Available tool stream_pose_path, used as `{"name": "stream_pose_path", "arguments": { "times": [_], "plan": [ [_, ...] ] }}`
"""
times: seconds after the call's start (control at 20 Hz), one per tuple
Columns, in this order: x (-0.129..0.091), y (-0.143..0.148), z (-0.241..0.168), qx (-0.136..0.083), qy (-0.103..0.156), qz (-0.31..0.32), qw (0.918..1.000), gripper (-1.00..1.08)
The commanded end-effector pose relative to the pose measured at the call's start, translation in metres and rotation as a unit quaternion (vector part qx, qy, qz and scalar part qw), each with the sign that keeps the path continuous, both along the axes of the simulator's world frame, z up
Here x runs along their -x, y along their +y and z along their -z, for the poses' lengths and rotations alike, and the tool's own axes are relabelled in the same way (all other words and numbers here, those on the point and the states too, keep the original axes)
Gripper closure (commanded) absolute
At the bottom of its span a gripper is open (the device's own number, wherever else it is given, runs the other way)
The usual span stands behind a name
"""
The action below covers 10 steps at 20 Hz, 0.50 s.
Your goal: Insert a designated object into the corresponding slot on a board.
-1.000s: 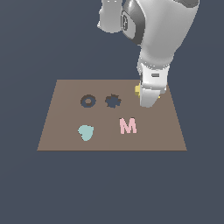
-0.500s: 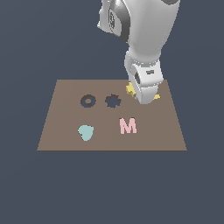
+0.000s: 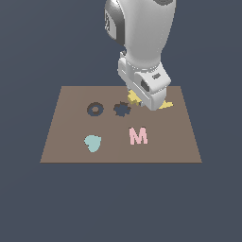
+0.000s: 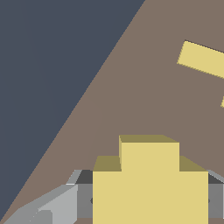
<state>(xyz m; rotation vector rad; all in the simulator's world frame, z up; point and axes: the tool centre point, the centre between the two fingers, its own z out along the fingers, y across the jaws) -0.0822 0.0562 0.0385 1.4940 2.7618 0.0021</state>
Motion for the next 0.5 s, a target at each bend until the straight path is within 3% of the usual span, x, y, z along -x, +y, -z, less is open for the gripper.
{"name": "stream_pose_path", "arguments": {
  "times": [0.0, 0.45],
  "plan": [
    [-0.003, -0.008, -0.001, 0.0, 0.0, -0.043, 0.9991, 1.08],
    [-0.017, -0.032, -0.001, 0.001, 0.0, -0.186, 0.9825, 1.08]
  ]
}}
